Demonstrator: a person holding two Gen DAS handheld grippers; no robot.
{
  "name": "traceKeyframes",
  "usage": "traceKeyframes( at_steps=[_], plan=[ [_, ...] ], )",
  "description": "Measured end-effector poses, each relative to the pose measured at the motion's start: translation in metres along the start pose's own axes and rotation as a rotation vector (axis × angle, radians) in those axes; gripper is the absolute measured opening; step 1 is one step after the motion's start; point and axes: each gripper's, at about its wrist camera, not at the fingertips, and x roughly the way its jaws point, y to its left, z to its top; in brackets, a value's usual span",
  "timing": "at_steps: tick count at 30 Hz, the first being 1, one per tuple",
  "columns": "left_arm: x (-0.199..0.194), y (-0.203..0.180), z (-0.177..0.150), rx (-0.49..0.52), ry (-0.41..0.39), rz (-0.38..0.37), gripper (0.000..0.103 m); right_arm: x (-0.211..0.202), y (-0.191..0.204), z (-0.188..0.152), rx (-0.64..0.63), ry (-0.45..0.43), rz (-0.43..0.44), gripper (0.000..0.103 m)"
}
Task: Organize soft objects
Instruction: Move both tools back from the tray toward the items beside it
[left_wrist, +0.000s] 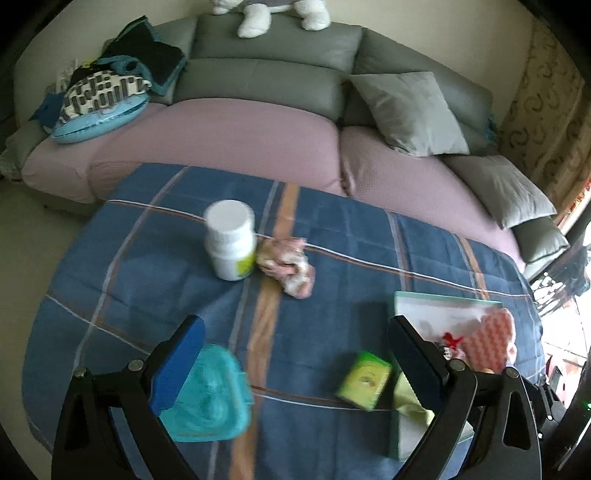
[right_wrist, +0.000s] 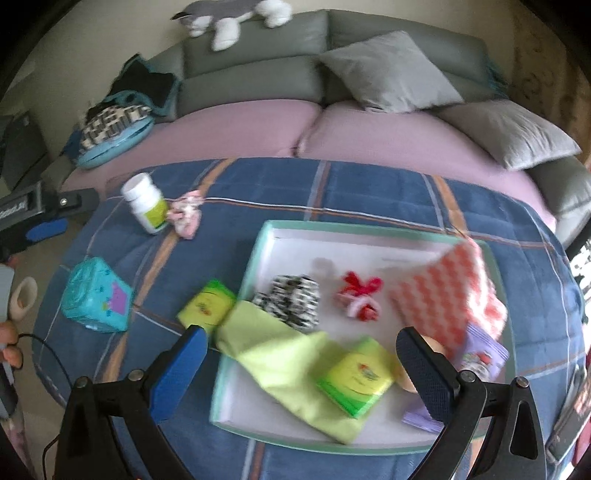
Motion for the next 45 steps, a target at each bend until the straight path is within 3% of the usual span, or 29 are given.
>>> traceKeyframes(
  at_steps=[6,14,30,38,45],
  plan=[
    [0.002,0.034,0.006,-0.042,0.039,0.049,0.099,0.011,0.036,0.015,-0.067,0.002,0.100,0.103],
    [0.026,0.062,0.005,-0.075,0.130,0.083,0.099,0.045,0.071,0.022,-0.166,0.062,0.160,0.099],
    [0.078,0.078,0.002,-0.120,0.266,0.054,0.099,0.105,0.100,0.026,-0.369,0.210,0.187,0.081],
    [0.086,0.075,0.002,-0.122,0.274,0.038,0.099,0.113,0.109,0.024,-0.425,0.248,0.203,0.078],
    [0.089,0.074,0.000,-0.127,0.279,0.025,0.099,0.124,0.116,0.018,-0.470,0.279,0.160,0.076]
  ],
)
